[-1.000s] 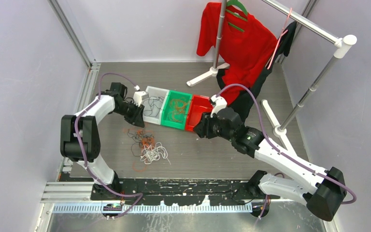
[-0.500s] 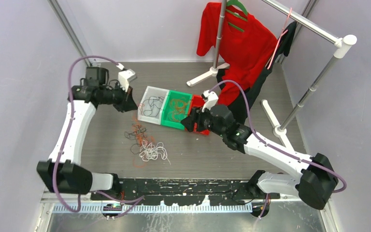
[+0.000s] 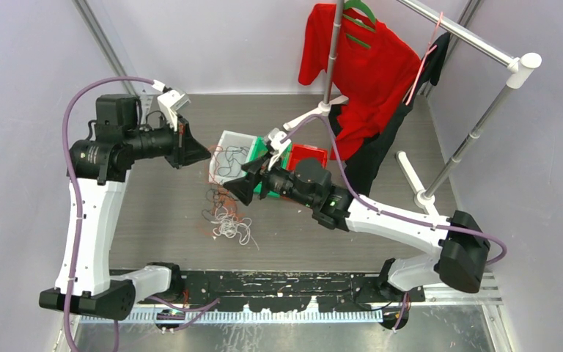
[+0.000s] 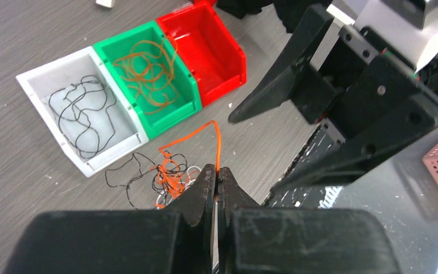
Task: Untangle the cables
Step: Untie the cable.
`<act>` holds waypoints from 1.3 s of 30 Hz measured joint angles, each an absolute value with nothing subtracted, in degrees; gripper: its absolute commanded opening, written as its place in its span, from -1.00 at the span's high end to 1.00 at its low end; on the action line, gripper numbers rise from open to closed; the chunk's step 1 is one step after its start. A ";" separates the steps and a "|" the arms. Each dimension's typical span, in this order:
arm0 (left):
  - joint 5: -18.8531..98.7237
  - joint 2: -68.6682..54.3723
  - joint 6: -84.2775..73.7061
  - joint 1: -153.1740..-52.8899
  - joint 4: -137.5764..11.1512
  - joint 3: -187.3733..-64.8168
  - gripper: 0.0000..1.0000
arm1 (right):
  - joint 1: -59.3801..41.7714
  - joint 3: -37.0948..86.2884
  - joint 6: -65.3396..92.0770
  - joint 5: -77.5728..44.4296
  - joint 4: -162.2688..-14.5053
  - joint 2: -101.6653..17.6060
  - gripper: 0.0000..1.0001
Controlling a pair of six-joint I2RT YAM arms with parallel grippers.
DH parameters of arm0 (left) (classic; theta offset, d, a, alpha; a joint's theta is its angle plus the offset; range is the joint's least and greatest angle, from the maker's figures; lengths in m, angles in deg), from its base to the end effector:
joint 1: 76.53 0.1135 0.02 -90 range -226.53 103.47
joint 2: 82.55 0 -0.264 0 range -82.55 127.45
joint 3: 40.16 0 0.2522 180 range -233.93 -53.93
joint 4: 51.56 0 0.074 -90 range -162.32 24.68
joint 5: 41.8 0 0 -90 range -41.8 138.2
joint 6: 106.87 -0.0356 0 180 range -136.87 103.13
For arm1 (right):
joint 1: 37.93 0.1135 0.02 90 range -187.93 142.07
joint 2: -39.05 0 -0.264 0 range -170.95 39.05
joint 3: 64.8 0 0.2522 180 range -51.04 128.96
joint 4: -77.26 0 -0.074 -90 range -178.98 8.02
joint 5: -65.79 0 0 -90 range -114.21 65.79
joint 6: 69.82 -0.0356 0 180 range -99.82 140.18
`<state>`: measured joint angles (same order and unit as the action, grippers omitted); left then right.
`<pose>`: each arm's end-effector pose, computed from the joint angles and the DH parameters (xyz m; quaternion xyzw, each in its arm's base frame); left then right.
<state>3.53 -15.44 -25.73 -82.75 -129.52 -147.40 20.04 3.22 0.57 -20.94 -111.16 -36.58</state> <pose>0.1848 -0.0453 0.4583 0.2747 0.8017 -0.3319 0.4145 0.1648 0.2673 0.3374 -0.2498 0.6562 0.4615 0.5423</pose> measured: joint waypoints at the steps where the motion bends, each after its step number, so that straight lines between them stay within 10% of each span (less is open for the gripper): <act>1: 3.47 -15.38 -24.92 -83.14 -129.52 -148.12 1.00 | 20.94 4.23 1.18 -20.73 -112.01 -37.20 -0.62; 19: 1.43 -14.13 -19.28 -85.64 -131.05 -158.17 1.00 | 23.83 10.89 1.75 -20.73 -119.46 -50.22 0.11; 39: 3.20 -5.67 -10.32 -85.81 -122.07 -182.17 1.00 | 25.44 -0.62 -1.03 -27.83 -129.60 -56.15 -0.21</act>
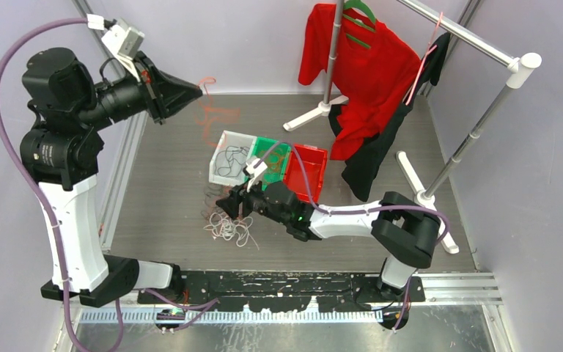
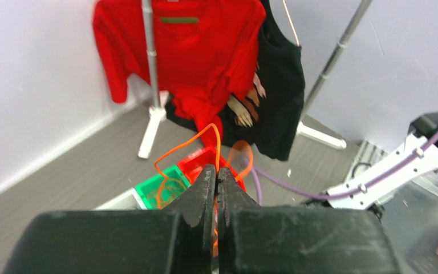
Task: Untangle the cables
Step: Untie the cable.
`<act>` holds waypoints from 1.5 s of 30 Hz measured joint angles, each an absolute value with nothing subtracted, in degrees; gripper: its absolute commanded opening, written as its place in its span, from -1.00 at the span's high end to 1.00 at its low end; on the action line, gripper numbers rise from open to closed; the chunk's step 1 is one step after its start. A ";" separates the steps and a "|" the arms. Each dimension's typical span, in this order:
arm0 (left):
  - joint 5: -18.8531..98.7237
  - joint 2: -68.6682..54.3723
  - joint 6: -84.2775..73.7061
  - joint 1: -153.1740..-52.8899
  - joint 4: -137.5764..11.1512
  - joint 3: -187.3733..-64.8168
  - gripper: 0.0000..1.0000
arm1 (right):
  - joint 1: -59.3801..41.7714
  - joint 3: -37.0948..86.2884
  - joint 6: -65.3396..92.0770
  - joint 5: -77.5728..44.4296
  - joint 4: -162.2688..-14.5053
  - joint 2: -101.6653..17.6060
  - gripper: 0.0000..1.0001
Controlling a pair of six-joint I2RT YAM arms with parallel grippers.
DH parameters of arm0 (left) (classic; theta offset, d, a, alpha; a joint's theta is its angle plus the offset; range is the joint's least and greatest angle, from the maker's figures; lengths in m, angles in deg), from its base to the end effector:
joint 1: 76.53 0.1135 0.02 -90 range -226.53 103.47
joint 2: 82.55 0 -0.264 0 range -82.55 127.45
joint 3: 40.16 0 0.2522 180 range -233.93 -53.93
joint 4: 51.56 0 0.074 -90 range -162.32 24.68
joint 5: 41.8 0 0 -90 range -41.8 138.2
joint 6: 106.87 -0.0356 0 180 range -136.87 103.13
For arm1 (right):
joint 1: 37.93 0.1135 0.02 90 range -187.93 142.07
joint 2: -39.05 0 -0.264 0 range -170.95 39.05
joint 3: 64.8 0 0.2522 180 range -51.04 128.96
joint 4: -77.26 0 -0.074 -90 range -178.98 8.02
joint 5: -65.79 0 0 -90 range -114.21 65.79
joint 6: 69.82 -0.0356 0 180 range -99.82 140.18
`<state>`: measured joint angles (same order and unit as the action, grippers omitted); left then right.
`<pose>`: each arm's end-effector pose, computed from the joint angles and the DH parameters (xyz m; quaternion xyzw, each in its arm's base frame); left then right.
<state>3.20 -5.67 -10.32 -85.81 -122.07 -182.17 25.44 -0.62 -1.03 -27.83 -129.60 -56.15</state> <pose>0.1587 -0.0514 0.5901 0.2738 0.6769 -0.3659 0.5770 0.1675 0.3291 0.2385 -0.2432 0.6907 0.4409 0.5191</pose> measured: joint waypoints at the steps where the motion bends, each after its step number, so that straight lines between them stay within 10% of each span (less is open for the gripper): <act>1: 4.01 -5.56 -9.66 -85.81 -120.71 -182.81 1.00 | 25.77 -1.08 -1.05 -28.20 -130.08 -56.56 -0.23; 15: 8.62 -5.04 -2.89 -85.81 -106.13 -190.78 1.00 | 28.22 -6.77 -2.47 -30.41 -131.68 -59.88 -0.39; 33: 12.82 -12.64 -3.70 -93.37 -101.96 -146.09 1.00 | 17.86 -12.27 -3.39 -48.42 -116.42 -28.26 -0.38; 45: 18.00 0.62 -10.34 -98.90 -100.25 -143.42 1.00 | 12.35 -15.16 -2.73 -58.21 -107.44 -24.41 -0.41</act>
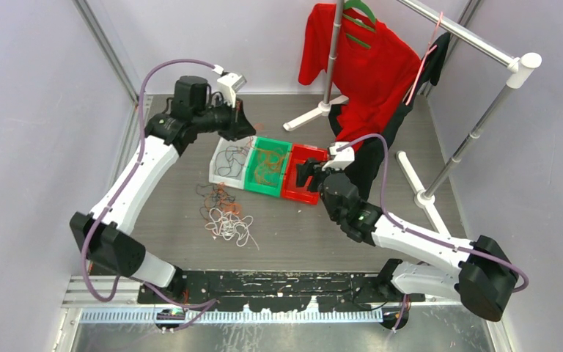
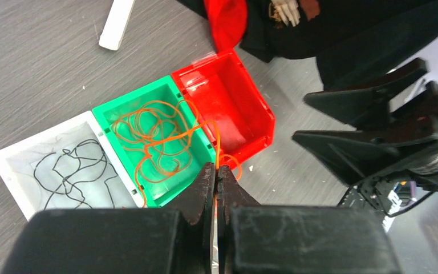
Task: Untangle the cables
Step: Untie the cable, then place the cable in the bin.
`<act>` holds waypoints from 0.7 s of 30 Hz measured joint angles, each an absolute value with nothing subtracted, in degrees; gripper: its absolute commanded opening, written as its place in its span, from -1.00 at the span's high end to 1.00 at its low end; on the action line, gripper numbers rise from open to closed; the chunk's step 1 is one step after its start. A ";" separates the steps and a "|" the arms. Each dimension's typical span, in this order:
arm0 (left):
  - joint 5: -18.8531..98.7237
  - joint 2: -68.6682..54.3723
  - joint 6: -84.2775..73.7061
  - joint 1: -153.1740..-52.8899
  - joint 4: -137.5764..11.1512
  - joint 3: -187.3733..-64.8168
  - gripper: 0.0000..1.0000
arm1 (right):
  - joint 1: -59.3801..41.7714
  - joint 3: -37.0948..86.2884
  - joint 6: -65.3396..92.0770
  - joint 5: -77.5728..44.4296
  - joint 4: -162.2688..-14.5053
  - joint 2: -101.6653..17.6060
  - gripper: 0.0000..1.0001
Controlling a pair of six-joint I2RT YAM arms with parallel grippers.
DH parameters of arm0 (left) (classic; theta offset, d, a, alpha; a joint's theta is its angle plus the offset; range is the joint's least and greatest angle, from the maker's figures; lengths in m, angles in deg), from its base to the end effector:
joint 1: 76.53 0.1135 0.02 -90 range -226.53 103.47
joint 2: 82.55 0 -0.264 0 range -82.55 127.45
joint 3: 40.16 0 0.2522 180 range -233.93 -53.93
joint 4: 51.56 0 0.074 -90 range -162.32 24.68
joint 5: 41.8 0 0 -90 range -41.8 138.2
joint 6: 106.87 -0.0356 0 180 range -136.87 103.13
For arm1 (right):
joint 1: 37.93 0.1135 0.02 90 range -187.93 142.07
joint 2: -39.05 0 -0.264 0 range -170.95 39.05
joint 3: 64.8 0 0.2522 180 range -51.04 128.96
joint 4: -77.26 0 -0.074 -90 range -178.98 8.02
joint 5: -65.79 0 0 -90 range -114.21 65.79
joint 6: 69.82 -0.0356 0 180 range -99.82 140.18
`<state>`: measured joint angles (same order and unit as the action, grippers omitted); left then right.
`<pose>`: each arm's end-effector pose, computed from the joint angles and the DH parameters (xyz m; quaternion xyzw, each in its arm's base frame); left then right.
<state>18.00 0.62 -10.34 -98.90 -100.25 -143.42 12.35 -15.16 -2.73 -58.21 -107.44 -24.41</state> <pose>0.2867 -0.1374 0.4121 0.2461 0.8039 -0.3399 0.4214 0.1745 0.1789 0.2730 0.0121 0.7520 0.1911 0.6307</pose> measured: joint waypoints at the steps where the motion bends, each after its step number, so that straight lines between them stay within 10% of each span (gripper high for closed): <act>1: 18.26 1.69 -10.80 -99.03 -99.88 -143.42 1.00 | 11.96 -15.68 -2.73 -58.71 -107.18 -23.97 -0.41; 21: 19.71 19.97 -20.40 -102.53 -98.11 -147.90 1.00 | 9.49 -21.08 -3.59 -61.23 -106.68 -19.45 -0.40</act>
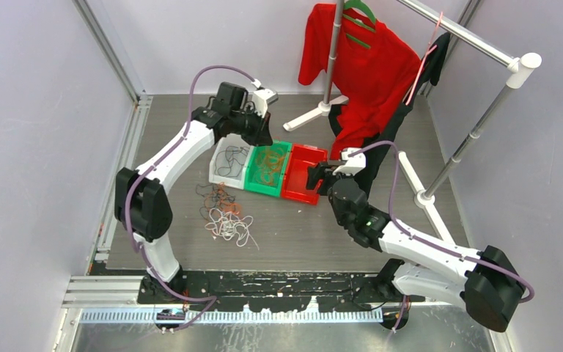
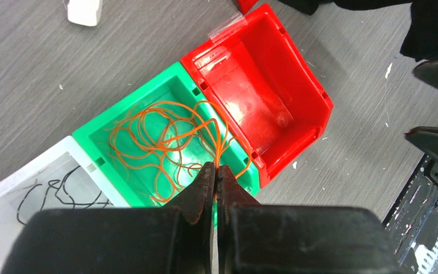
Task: Untangle the cables
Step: Place the cable in the bin.
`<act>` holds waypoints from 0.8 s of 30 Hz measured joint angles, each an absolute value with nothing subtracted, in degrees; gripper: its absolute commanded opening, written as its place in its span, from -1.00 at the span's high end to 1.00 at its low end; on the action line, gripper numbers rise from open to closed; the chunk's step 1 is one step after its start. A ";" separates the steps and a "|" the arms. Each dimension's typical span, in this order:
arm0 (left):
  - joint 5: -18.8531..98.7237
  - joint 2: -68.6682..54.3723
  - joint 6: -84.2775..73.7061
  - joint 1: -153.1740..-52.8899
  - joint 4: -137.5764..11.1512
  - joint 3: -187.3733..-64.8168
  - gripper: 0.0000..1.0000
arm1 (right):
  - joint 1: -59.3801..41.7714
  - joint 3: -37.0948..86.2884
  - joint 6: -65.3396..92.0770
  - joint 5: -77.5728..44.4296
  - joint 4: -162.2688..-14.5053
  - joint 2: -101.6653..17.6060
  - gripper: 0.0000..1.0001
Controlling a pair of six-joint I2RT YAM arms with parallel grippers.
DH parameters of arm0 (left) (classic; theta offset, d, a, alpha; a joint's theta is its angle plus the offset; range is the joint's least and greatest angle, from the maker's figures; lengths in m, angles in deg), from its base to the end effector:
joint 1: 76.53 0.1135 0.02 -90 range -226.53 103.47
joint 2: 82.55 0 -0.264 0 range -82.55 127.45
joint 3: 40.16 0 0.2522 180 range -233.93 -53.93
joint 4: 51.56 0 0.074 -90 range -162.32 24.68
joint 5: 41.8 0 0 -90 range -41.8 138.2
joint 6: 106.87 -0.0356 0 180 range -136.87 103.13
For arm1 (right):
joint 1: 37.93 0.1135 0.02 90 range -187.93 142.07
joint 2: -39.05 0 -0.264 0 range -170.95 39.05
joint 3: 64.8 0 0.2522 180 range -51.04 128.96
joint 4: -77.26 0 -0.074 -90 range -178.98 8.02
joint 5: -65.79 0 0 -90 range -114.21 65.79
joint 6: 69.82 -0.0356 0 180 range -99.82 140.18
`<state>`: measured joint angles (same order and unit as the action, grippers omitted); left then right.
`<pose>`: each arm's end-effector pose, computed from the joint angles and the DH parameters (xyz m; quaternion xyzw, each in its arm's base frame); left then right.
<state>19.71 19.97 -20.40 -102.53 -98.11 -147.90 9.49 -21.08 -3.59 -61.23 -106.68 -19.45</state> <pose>0.3588 -0.1939 0.3246 0.3231 0.8281 -0.2977 0.3481 0.1690 0.1523 0.2550 0.0482 0.7568 0.1527 0.6337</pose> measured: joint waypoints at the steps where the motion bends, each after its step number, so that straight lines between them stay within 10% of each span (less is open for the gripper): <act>1: 19.71 20.56 -20.42 -102.66 -98.09 -147.90 1.00 | 9.47 -21.10 -3.59 -61.23 -106.68 -19.03 -0.40; 21: 25.10 25.85 -26.91 -102.29 -98.59 -148.32 0.87 | 9.29 -21.76 -3.72 -61.23 -106.35 -17.85 -0.40; 24: 26.11 26.28 -28.13 -102.36 -98.68 -148.25 0.46 | 9.20 -21.76 -3.78 -61.23 -105.98 -17.85 -0.40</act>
